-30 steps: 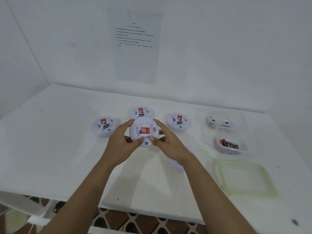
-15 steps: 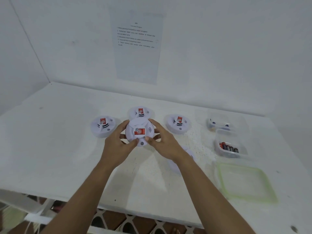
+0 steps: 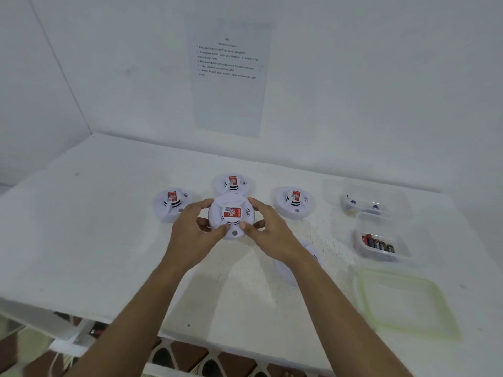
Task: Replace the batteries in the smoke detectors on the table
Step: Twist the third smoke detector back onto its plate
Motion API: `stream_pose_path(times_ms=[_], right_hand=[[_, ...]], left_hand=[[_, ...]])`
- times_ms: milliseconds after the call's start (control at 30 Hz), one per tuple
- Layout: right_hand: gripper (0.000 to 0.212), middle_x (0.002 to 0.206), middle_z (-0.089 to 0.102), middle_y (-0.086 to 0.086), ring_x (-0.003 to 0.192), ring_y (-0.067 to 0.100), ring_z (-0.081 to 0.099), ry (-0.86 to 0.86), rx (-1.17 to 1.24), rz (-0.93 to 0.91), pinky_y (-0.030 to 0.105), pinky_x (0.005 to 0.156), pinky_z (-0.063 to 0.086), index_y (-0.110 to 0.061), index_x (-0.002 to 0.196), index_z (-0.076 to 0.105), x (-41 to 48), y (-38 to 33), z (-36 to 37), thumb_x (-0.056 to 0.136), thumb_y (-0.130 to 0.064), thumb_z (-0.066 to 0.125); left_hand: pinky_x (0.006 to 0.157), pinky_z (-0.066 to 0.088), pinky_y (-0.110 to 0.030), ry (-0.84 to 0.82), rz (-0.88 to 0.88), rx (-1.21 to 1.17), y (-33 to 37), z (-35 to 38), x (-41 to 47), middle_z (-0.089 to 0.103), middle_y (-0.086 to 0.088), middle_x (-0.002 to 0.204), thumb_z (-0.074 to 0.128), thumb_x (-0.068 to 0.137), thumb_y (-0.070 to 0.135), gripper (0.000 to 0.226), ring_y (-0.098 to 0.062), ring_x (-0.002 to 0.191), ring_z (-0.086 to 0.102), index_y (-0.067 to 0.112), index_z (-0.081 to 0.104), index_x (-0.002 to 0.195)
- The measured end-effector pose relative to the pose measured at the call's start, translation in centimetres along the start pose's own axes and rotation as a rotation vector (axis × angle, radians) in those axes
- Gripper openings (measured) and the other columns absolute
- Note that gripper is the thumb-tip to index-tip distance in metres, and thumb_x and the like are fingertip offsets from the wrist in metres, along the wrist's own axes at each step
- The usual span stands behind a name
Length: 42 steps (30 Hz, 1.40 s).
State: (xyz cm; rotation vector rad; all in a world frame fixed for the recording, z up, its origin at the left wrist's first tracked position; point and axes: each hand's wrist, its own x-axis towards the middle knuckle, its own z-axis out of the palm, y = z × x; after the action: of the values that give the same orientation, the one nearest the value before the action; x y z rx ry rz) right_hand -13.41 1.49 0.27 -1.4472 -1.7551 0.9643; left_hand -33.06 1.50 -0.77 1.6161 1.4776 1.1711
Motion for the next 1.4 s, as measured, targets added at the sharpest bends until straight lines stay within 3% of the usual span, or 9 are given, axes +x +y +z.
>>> stream_pose_path(times_ms=[167, 500, 733, 833, 967, 1133, 1267, 1333, 1400], right_hand=[[0.057, 0.134, 0.049, -0.004, 0.093, 0.005, 0.059, -0.015, -0.044, 0.011, 0.009, 0.072, 0.048, -0.029, 0.148, 0.041, 0.4, 0.0, -0.1, 0.097, -0.029, 0.066], [0.057, 0.136, 0.051, -0.001, 0.095, 0.004, 0.06, -0.04, -0.076, 0.01, 0.012, 0.079, 0.049, -0.026, 0.148, 0.042, 1.6, 0.6, -0.1, 0.096, -0.028, 0.065], [0.054, 0.134, 0.054, 0.0, 0.106, 0.012, 0.061, -0.065, -0.107, 0.02, 0.028, 0.091, 0.054, -0.026, 0.145, 0.046, 2.1, 1.0, -0.1, 0.095, -0.034, 0.064], [0.051, 0.132, 0.053, 0.0, 0.107, 0.015, 0.058, -0.101, -0.168, 0.044, 0.027, 0.092, 0.049, -0.025, 0.144, 0.046, 2.1, 1.0, -0.1, 0.097, -0.037, 0.062], [0.043, 0.124, 0.055, 0.006, 0.114, 0.025, 0.053, -0.198, -0.335, 0.099, 0.044, 0.102, 0.046, -0.021, 0.135, 0.049, 2.3, 1.4, 0.4, 0.098, -0.041, 0.057], [0.044, 0.126, 0.052, 0.007, 0.12, 0.029, 0.048, -0.251, -0.515, 0.112, 0.044, 0.1, 0.041, -0.018, 0.135, 0.047, 2.5, 1.1, 0.8, 0.099, -0.041, 0.055], [0.056, 0.13, 0.055, 0.005, 0.12, 0.028, 0.053, -0.273, -0.389, 0.125, 0.047, 0.103, 0.045, -0.022, 0.14, 0.046, 2.8, 1.1, 0.4, 0.093, -0.045, 0.063], [0.066, 0.139, 0.054, 0.004, 0.124, 0.027, 0.054, -0.281, -0.316, 0.146, 0.045, 0.105, 0.045, -0.019, 0.147, 0.042, 3.0, 1.0, -0.1, 0.091, -0.044, 0.067], [0.073, 0.146, 0.05, 0.001, 0.128, 0.022, 0.052, -0.247, -0.256, 0.17, 0.042, 0.107, 0.045, -0.02, 0.153, 0.035, 3.5, 0.9, -0.5, 0.092, -0.046, 0.065]], left_hand=[[0.068, 0.055, -0.015, -0.027, -0.011, 0.015, -0.4, 0.1, 0.3, 0.065, 0.005, 0.119, 0.083, 0.075, 0.028, 0.059, -0.008, 0.086, 0.07, 0.02, 0.058, 0.128], [0.062, 0.049, -0.005, -0.007, -0.017, 0.032, -0.5, 0.5, 0.7, 0.065, 0.004, 0.117, 0.083, 0.076, 0.026, 0.057, -0.008, 0.083, 0.069, 0.019, 0.059, 0.127], [0.061, 0.05, -0.007, -0.035, -0.02, 0.056, -0.5, 0.6, 0.7, 0.068, 0.016, 0.102, 0.082, 0.076, 0.026, 0.047, 0.002, 0.077, 0.069, 0.024, 0.062, 0.119], [0.062, 0.051, -0.009, -0.079, -0.028, 0.111, -1.1, 0.6, 0.7, 0.069, 0.016, 0.103, 0.08, 0.077, 0.031, 0.043, 0.003, 0.076, 0.069, 0.029, 0.065, 0.117], [0.069, 0.053, -0.022, -0.124, -0.027, 0.243, -2.1, 0.8, 0.7, 0.069, 0.012, 0.091, 0.066, 0.07, 0.052, 0.039, -0.005, 0.081, 0.065, 0.031, 0.068, 0.103], [0.067, 0.049, -0.031, -0.151, 0.004, 0.313, -3.0, 1.0, 0.5, 0.064, 0.008, 0.078, 0.053, 0.068, 0.061, 0.043, -0.01, 0.077, 0.056, 0.025, 0.064, 0.09], [0.076, 0.046, -0.021, -0.167, 0.017, 0.314, -3.5, 0.5, 0.7, 0.067, 0.01, 0.099, 0.057, 0.077, 0.059, 0.051, -0.007, 0.09, 0.059, 0.026, 0.065, 0.115], [0.096, 0.044, -0.031, -0.163, 0.002, 0.331, -4.0, -0.2, 0.9, 0.063, 0.005, 0.121, 0.048, 0.084, 0.06, 0.062, -0.014, 0.112, 0.055, 0.02, 0.058, 0.131], [0.106, 0.037, -0.041, -0.137, 0.041, 0.411, -5.0, -0.9, 1.2, 0.058, -0.003, 0.132, 0.037, 0.088, 0.055, 0.065, -0.024, 0.125, 0.048, 0.013, 0.055, 0.135]])
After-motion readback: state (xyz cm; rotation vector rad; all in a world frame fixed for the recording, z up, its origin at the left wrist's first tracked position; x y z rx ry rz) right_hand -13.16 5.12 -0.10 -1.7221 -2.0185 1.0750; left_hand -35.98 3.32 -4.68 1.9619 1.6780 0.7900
